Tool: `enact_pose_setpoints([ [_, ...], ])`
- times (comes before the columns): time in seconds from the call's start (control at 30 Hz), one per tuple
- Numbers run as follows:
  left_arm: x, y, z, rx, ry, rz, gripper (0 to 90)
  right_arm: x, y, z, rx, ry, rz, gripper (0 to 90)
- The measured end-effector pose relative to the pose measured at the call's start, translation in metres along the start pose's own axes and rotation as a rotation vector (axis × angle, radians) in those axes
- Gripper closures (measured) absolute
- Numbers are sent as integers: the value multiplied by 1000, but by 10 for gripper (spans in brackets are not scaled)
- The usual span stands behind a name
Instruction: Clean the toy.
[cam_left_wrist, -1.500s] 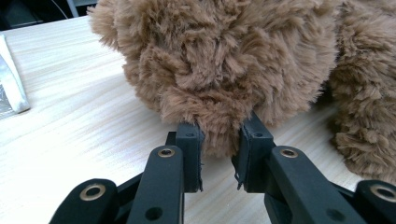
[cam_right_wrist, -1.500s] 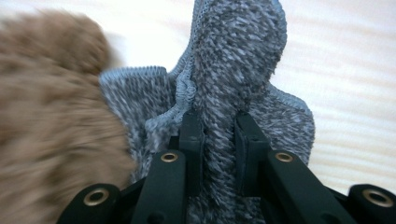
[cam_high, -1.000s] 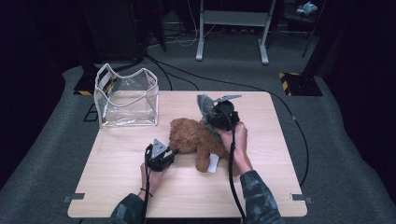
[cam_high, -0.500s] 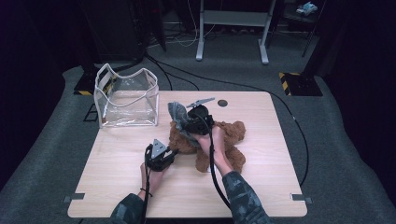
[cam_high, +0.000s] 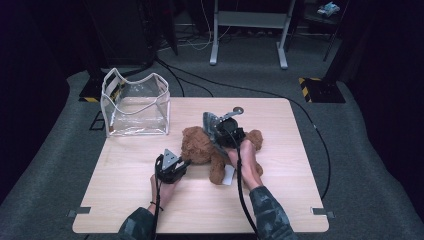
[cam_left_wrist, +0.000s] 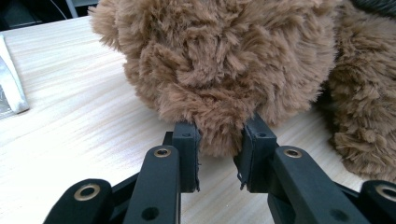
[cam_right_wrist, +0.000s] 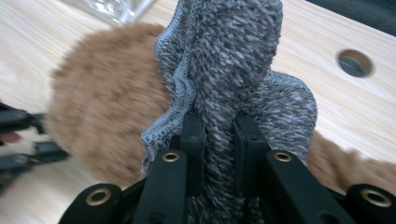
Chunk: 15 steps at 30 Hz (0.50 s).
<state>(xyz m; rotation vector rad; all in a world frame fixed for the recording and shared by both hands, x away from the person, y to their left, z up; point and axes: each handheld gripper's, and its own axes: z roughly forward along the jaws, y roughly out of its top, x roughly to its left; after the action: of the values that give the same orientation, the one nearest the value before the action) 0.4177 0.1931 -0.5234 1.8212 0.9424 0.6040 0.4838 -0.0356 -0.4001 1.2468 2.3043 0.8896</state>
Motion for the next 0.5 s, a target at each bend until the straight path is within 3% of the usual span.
enact_pose_setpoints([
  [0.07, 0, 0, 0, 1, 0, 0, 715, -6, -2, -4, 9, -34, -1, 772],
  [0.2, 0, 0, 0, -3, 4, -2, 716, -11, -3, -10, 3, -47, 21, 773],
  [0.33, 0, 0, 0, -2, -4, -8, 716, -5, -1, -18, -55, 20, 33, 774],
  [0.5, 0, 0, 0, 2, -5, -3, 716, 21, 9, -23, -100, 113, -20, 774],
])
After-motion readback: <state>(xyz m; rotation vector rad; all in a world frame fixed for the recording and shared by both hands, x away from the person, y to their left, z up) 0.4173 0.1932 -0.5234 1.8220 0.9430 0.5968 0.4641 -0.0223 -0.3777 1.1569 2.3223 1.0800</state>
